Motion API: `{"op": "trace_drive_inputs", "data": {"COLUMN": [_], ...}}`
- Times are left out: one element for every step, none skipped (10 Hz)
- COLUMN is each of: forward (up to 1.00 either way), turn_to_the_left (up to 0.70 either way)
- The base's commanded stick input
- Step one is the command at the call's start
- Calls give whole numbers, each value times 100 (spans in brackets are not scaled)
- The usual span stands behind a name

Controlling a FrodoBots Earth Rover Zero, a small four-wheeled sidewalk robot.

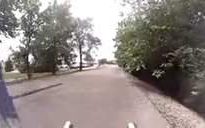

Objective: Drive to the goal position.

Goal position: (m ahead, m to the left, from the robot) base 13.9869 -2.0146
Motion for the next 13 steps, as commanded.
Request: {"op": "trace_drive_inputs", "data": {"forward": [-45, -38, -3, 0, 4, 18, 41, 56, 60, 60, 60, 60, 60], "turn_to_the_left": [-6, -5, -10, -2, 0, 0, 0, 0, 0, 0, 0, 0, 0]}}
